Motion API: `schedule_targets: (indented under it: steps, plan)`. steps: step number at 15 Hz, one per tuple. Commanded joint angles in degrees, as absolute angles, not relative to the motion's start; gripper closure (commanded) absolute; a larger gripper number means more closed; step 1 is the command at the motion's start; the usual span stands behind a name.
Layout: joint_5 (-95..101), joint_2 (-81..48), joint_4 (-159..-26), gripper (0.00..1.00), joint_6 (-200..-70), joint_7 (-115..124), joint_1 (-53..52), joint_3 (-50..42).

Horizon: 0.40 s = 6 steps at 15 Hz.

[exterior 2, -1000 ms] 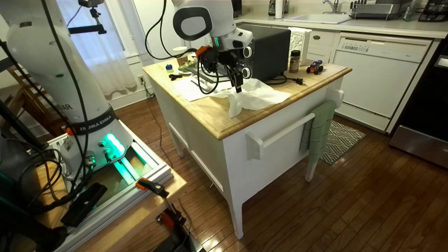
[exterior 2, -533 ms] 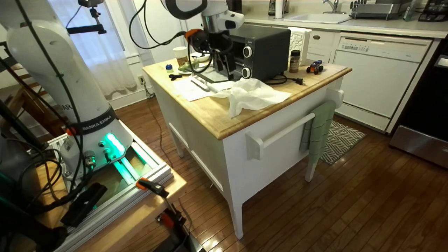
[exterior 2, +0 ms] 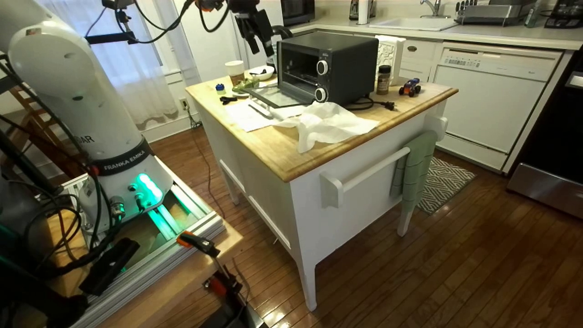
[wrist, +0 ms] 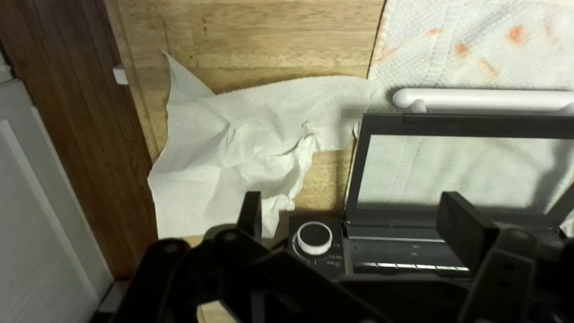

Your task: Use the white towel to wipe the microwave and then put it on the table

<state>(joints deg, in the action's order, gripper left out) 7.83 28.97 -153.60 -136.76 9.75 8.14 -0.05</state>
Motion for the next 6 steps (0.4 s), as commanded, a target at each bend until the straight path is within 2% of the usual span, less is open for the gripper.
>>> schedule_targets:
  steps: [1, 6]
  plan:
    - [8.40, 31.47, -154.09, 0.00, -136.51, 10.57, 8.17, 1.03]
    - [9.01, 35.02, -156.06, 0.00, -136.50, 11.13, 8.51, 1.90]
